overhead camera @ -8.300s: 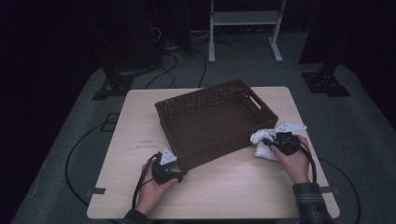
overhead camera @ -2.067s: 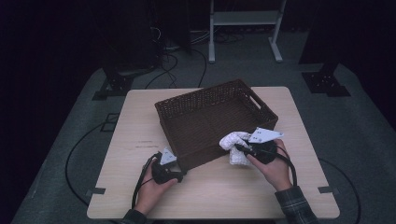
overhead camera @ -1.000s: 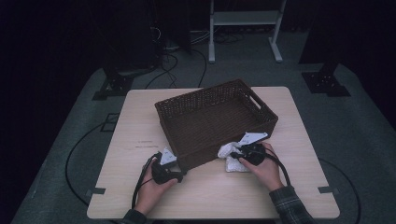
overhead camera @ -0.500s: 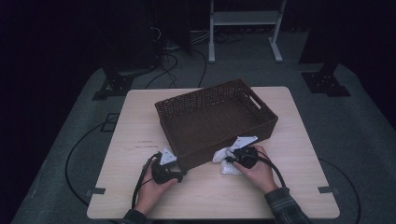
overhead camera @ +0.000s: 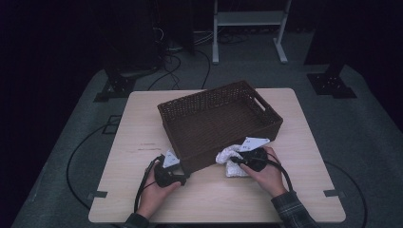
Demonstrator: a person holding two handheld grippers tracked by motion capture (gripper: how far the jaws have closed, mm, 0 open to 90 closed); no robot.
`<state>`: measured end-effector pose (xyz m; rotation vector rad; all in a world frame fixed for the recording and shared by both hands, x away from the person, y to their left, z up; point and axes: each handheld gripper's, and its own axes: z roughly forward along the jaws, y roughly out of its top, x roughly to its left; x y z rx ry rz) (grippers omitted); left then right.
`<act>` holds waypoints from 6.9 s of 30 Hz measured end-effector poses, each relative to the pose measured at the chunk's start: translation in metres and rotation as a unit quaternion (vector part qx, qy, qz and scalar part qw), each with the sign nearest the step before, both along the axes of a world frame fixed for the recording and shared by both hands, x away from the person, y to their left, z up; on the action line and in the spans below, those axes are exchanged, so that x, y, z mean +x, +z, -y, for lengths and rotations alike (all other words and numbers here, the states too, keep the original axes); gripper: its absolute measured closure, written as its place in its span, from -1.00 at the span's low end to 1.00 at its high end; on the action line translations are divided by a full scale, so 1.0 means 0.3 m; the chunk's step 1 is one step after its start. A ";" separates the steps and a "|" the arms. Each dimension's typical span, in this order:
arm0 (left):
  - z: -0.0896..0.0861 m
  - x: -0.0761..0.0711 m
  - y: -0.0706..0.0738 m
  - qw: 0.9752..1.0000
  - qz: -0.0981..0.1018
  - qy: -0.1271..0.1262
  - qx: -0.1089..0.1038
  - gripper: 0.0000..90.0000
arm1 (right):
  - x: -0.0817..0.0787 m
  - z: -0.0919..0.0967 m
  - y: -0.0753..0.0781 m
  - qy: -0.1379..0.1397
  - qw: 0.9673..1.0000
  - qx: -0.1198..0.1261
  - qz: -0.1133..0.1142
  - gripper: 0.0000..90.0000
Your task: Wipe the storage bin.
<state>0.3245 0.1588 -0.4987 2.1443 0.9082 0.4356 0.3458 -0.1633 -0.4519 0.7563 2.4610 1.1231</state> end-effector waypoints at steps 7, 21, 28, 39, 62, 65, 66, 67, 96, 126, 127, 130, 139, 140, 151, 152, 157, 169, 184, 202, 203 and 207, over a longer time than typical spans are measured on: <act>0.000 0.000 0.000 1.000 0.000 0.001 -0.001 -0.38 | -0.030 0.009 0.068 0.004 0.999 0.019 0.032 0.70; 0.000 0.000 0.001 1.000 -0.001 0.000 0.001 -0.37 | -0.083 0.005 0.162 0.006 0.995 0.056 0.087 0.70; 0.000 0.000 0.000 1.000 0.000 0.000 0.000 -0.37 | -0.067 -0.017 0.134 0.015 0.997 0.044 0.067 0.70; 0.000 0.000 0.000 1.000 0.000 0.001 -0.001 -0.37 | -0.033 -0.056 0.054 0.024 0.999 0.024 0.032 0.70; -0.001 0.000 0.000 1.000 0.000 0.000 0.000 -0.37 | 0.020 -0.112 -0.080 0.033 0.999 -0.021 -0.029 0.71; -0.001 0.000 0.000 1.000 0.000 0.000 0.000 -0.36 | 0.021 -0.122 -0.092 0.035 0.998 -0.026 -0.034 0.71; -0.001 0.000 0.000 1.000 0.000 0.000 0.000 -0.36 | 0.021 -0.124 -0.093 0.036 0.998 -0.027 -0.034 0.71; -0.001 0.000 0.000 1.000 0.000 0.000 0.000 -0.36 | 0.020 -0.124 -0.092 0.036 0.998 -0.028 -0.034 0.70; -0.001 -0.001 0.000 1.000 0.001 0.000 -0.001 -0.36 | -0.097 -0.127 0.139 0.064 0.995 0.046 0.064 0.70; 0.000 -0.001 -0.001 1.000 0.000 0.001 -0.004 -0.35 | -0.010 -0.228 -0.068 0.074 0.997 -0.008 -0.021 0.70; -0.001 -0.001 -0.001 1.000 0.001 0.001 -0.003 -0.35 | -0.009 -0.231 -0.071 0.075 0.997 -0.010 -0.024 0.70; -0.001 -0.001 -0.001 1.000 0.001 0.001 -0.004 -0.34 | -0.007 -0.238 -0.080 0.076 0.997 -0.011 -0.029 0.70; -0.004 0.000 0.000 1.000 0.001 0.000 -0.003 -0.30 | -0.020 -0.246 -0.076 0.084 0.996 -0.021 -0.022 0.70; -0.005 0.000 0.000 1.000 0.002 -0.001 -0.003 -0.29 | -0.024 -0.246 -0.070 0.082 0.996 -0.019 -0.020 0.70; -0.009 -0.001 0.001 1.000 0.002 -0.002 -0.007 -0.14 | -0.062 -0.220 0.039 0.086 0.996 0.016 0.020 0.70; -0.009 -0.001 0.001 1.000 0.002 -0.002 -0.007 -0.14 | -0.065 -0.219 0.050 0.086 0.996 0.020 0.025 0.70; -0.009 -0.001 0.001 1.000 0.002 -0.002 -0.006 -0.14 | -0.080 -0.213 0.099 0.090 0.995 0.031 0.044 0.69; -0.009 -0.001 0.001 1.000 0.003 -0.003 -0.005 -0.14 | -0.115 -0.234 0.173 0.104 0.990 0.060 0.074 0.69; -0.010 -0.001 0.002 1.000 0.003 -0.004 -0.003 -0.14 | -0.072 -0.322 0.072 0.124 0.991 0.027 0.031 0.70; -0.009 -0.001 0.001 1.000 0.005 -0.003 -0.005 -0.14 | -0.027 -0.346 -0.061 0.124 0.992 -0.026 -0.022 0.70; -0.008 -0.001 0.001 1.000 0.004 -0.002 -0.005 -0.14 | -0.025 -0.346 -0.067 0.123 0.992 -0.027 -0.028 0.70; -0.009 -0.001 0.001 1.000 0.005 -0.003 -0.005 -0.14 | -0.025 -0.336 -0.073 0.123 0.991 -0.028 -0.034 0.70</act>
